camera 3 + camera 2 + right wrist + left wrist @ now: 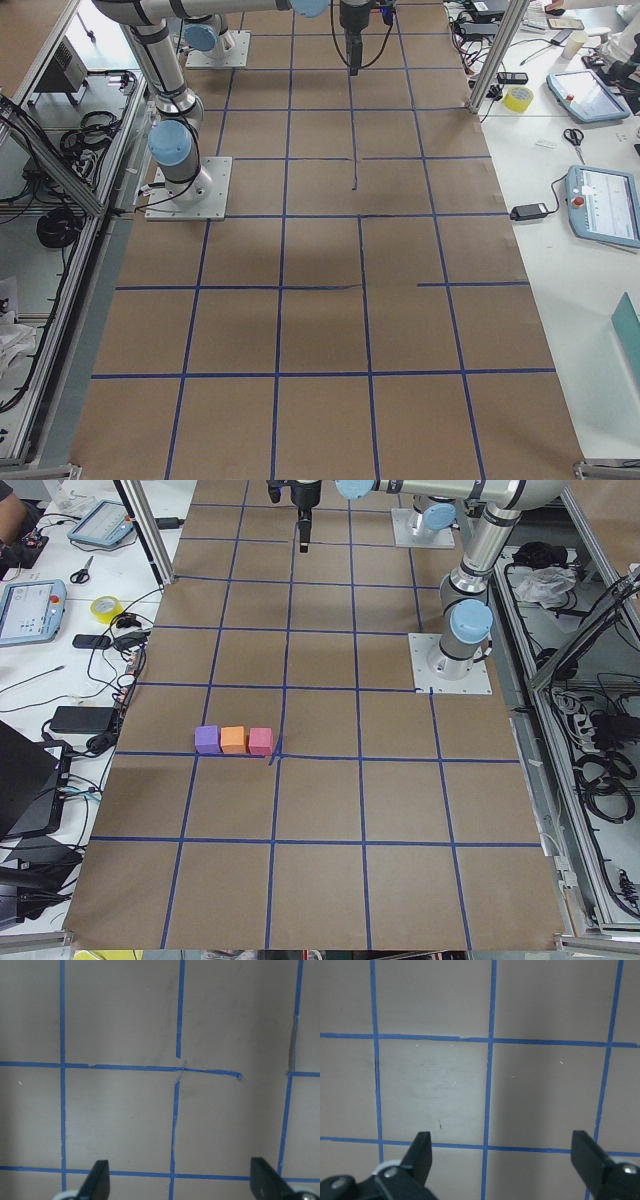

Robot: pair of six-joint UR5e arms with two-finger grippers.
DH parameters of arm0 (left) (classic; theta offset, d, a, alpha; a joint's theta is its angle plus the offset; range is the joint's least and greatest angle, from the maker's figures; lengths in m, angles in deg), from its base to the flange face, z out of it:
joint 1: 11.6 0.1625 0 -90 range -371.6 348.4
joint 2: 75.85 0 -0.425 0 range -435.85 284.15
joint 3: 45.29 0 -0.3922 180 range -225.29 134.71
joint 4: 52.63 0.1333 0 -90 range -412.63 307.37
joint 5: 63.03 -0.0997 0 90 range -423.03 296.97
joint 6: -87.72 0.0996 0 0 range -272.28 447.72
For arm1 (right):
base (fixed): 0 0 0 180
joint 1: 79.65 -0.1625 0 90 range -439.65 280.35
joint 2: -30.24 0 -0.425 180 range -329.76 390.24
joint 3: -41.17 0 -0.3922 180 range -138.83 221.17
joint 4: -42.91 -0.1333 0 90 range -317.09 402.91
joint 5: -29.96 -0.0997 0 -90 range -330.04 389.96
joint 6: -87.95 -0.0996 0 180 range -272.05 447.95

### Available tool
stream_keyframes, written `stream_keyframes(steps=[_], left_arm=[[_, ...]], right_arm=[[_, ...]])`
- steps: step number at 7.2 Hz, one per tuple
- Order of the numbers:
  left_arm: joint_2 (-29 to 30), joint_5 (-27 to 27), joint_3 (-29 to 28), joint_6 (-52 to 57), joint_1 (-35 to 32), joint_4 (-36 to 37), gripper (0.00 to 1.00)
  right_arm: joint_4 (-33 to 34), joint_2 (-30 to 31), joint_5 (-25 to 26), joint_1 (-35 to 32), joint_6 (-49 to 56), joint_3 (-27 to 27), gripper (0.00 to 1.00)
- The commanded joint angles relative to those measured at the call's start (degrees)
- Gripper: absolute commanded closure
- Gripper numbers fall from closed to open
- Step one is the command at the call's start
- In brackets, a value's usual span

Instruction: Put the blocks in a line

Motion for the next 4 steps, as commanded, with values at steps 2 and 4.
stream_keyframes(steps=[2,4], left_arm=[[0.17,0.33,0.04,-0.08,-0.14,0.01,0.0],[0.35,0.5,-0.22,0.0,-0.14,0.01,0.0]], right_arm=[[0.01,0.0,0.08,0.06,0.09,0.0,0.0],[0.01,0.0,0.08,0.06,0.18,0.0,0.0]])
